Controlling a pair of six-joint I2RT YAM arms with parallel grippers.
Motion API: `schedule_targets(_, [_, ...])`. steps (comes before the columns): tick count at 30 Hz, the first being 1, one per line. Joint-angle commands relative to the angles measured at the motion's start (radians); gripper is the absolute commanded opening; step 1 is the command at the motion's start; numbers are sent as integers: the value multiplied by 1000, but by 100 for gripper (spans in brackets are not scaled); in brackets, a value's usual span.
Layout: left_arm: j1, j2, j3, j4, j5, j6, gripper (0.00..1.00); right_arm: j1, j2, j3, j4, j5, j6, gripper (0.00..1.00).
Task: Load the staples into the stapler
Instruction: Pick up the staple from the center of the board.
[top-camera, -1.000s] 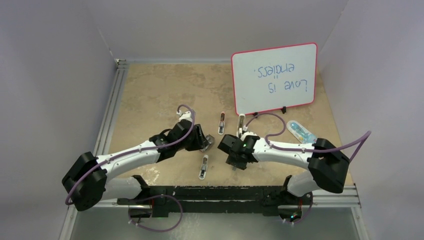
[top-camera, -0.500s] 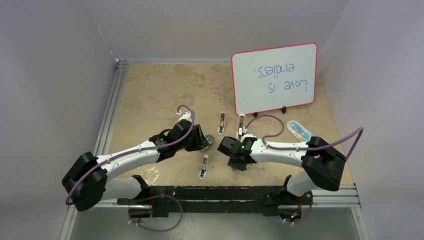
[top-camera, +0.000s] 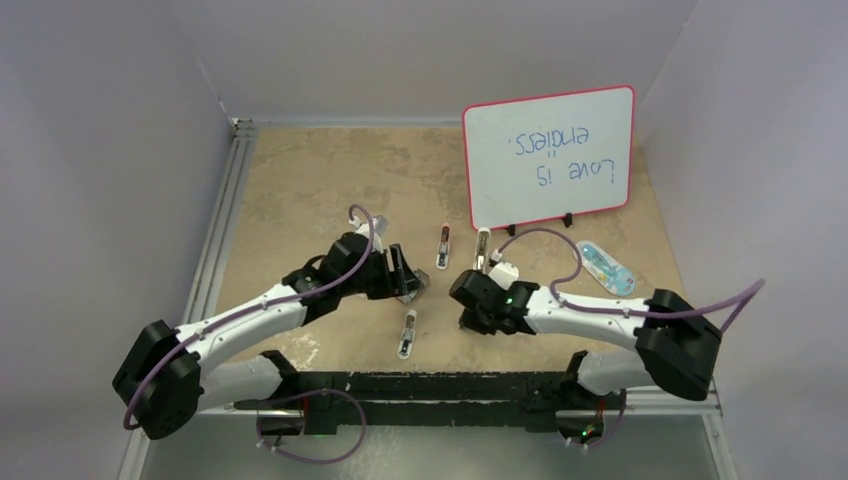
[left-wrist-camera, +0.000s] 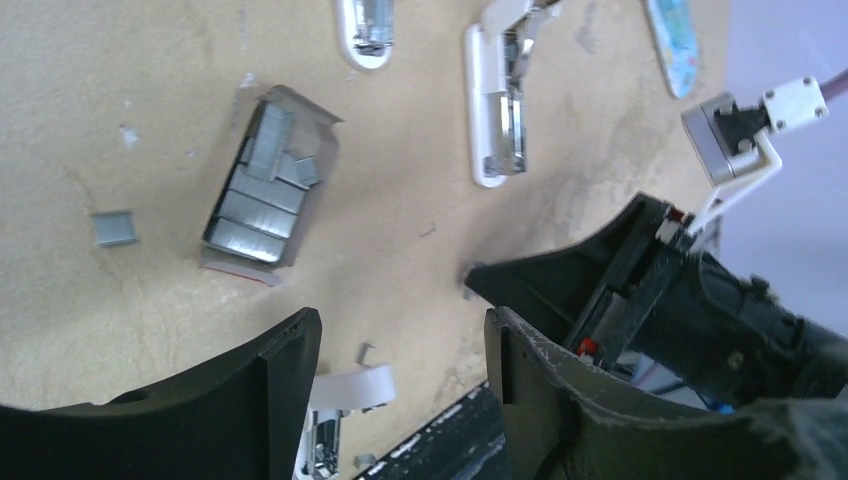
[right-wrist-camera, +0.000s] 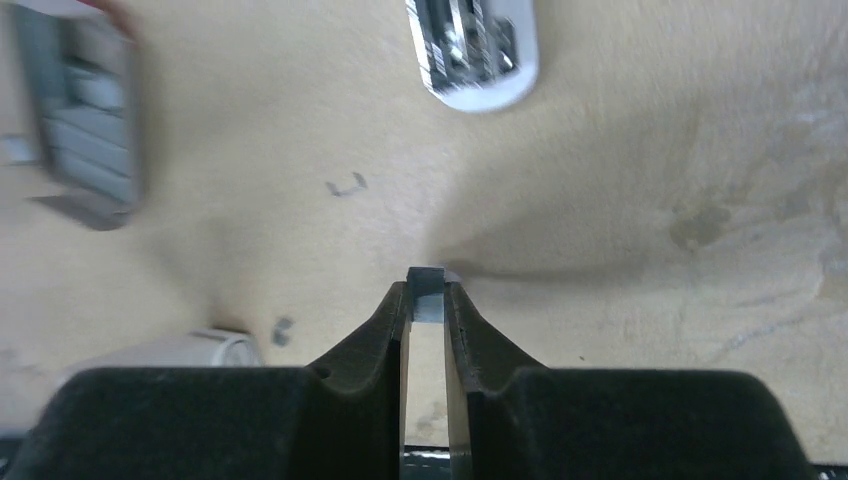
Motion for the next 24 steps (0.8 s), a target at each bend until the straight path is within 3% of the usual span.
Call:
schedule_targets(1, [69,-54,-4,103,247,39,62,-75,-136,-33,191,47,-134,14])
schedule_targets(8, [166,-59,-11,320,638,-29,62,-216,-340,-86,496,-93,-318,14])
schedule_targets(11, [182,-50,-7,423,735,-82,62,-240,-381,-71,575,-158,-348,14])
schedule_targets(24, [212,57,20,861,921,-292,62,-286,-513,-62,816,-411,-293,15])
